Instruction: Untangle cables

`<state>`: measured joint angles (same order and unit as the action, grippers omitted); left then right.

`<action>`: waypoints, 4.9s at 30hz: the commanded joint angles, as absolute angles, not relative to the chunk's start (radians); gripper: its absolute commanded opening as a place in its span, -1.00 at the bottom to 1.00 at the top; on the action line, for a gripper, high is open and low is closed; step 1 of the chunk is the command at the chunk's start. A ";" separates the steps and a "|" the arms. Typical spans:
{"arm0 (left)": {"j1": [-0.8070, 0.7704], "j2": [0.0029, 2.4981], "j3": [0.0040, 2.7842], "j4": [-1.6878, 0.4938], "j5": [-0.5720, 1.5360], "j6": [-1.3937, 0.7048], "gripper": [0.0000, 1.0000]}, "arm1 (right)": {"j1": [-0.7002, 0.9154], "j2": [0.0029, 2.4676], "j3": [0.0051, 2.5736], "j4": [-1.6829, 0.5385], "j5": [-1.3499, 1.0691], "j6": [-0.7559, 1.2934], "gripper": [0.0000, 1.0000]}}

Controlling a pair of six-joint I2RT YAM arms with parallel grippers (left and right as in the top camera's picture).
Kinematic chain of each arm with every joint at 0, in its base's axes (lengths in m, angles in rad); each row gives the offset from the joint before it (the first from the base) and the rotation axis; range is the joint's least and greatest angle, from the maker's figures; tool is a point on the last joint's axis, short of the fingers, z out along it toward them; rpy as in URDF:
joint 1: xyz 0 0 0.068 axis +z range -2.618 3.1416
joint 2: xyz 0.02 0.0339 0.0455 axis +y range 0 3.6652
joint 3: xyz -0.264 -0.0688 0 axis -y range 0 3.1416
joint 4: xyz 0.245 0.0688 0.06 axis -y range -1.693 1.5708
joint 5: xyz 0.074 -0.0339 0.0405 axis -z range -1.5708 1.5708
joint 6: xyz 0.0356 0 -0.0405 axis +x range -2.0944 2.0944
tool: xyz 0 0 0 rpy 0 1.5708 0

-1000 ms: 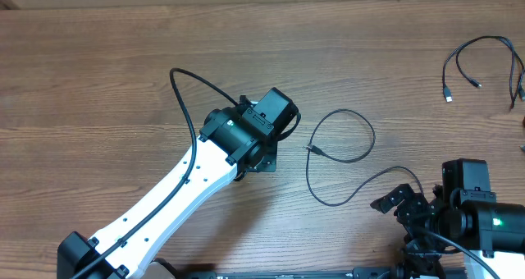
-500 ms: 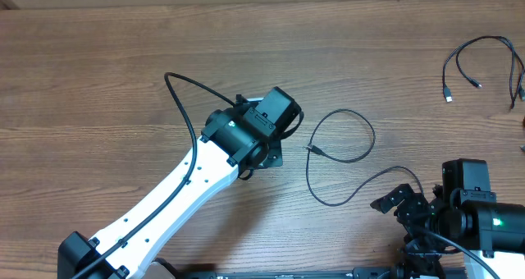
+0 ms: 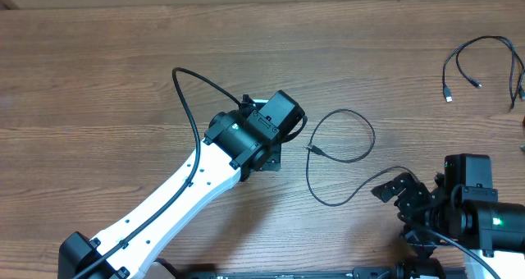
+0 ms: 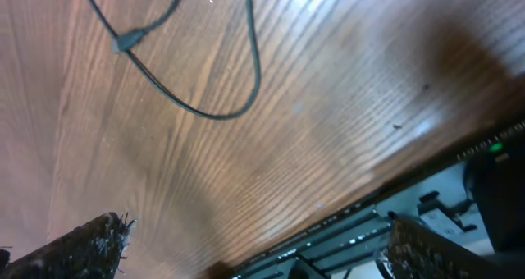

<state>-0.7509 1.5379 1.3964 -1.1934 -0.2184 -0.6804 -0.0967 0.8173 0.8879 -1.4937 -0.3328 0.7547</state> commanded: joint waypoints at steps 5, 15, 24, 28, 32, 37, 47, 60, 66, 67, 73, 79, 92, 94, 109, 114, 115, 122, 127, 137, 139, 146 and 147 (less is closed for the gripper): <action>-0.744 1.520 1.417 -1.165 -0.288 -0.650 -0.92 | -0.093 0.810 0.887 -1.420 -0.316 0.755 1.00; -0.733 1.520 1.418 -1.153 -0.341 -0.553 0.47 | -0.093 0.823 0.884 -1.267 -0.210 0.746 1.00; -0.552 1.404 1.418 -1.222 -0.374 -0.657 0.91 | -0.093 1.081 0.881 -1.050 -0.139 0.619 1.00; -0.374 1.287 1.418 -1.273 -0.367 -0.722 0.99 | -0.092 1.233 0.881 -1.028 -0.139 0.620 1.00; -0.221 1.200 1.417 -1.349 -0.365 -0.724 0.99 | -0.083 1.394 0.881 -0.925 -0.199 0.619 0.99; -0.162 1.177 1.417 -1.382 -0.366 -0.733 0.99 | -0.010 1.536 0.881 -0.823 -0.225 0.640 0.43; -0.163 1.227 1.415 -1.438 -0.362 -0.733 0.99 | 0.096 1.564 0.899 -0.904 -0.051 1.002 1.00; -0.162 1.330 1.415 -1.439 -0.362 -0.733 0.99 | 0.150 1.558 0.899 -1.034 0.085 1.295 1.00; -0.163 1.385 1.415 -1.438 -0.362 -0.733 0.99 | 0.150 1.562 0.898 -0.993 0.086 1.294 1.00; -0.163 1.393 1.415 -1.438 -0.362 -0.733 0.99 | 0.150 1.562 0.898 -0.992 0.086 1.295 1.00; -0.163 1.434 1.415 -1.436 -0.362 -0.733 0.99 | 0.150 1.562 0.893 -0.992 0.090 1.295 1.00; -0.163 1.459 1.415 -1.437 -0.352 -0.733 0.99 | 0.150 1.562 0.844 -0.944 0.099 1.294 1.00; -0.163 1.390 1.417 -1.384 -0.320 -0.772 0.99 | 0.150 1.562 0.680 -0.753 0.097 1.279 1.00; -0.163 1.336 1.416 -1.374 -0.322 -0.772 0.99 | 0.150 1.562 0.645 -0.704 0.096 1.279 1.00; -0.164 0.920 1.415 -1.441 -0.371 -0.764 0.99 | 0.150 1.562 0.620 -0.648 0.081 1.241 1.00; -0.164 0.864 1.415 -1.485 -0.370 -0.764 0.99 | 0.150 1.562 0.620 -0.640 0.081 1.241 0.99; -0.164 0.863 1.415 -1.497 -0.370 -0.763 0.99 | 0.150 1.562 0.620 -0.635 0.082 1.240 0.95; -0.164 0.868 1.415 -1.535 -0.370 -0.764 0.99 | 0.150 1.562 0.620 -0.579 0.078 1.171 1.00; -0.164 0.868 1.415 -1.534 -0.369 -0.764 0.99 | 0.149 1.551 0.625 -0.594 0.057 1.185 1.00; -0.164 0.868 1.415 -1.533 -0.341 -0.764 0.99 | 0.157 1.384 0.633 -0.702 0.096 1.177 1.00; -0.164 0.869 1.415 -1.531 -0.325 -0.767 0.99 | 0.163 1.390 0.632 -0.690 0.097 1.166 1.00; -0.164 0.868 1.415 -1.530 -0.310 -0.767 0.99 | 0.163 1.387 0.638 -0.580 0.012 1.069 1.00; -0.164 0.868 1.415 -1.530 -0.310 -0.767 0.99 | 0.163 1.385 0.639 -0.566 -0.009 1.053 1.00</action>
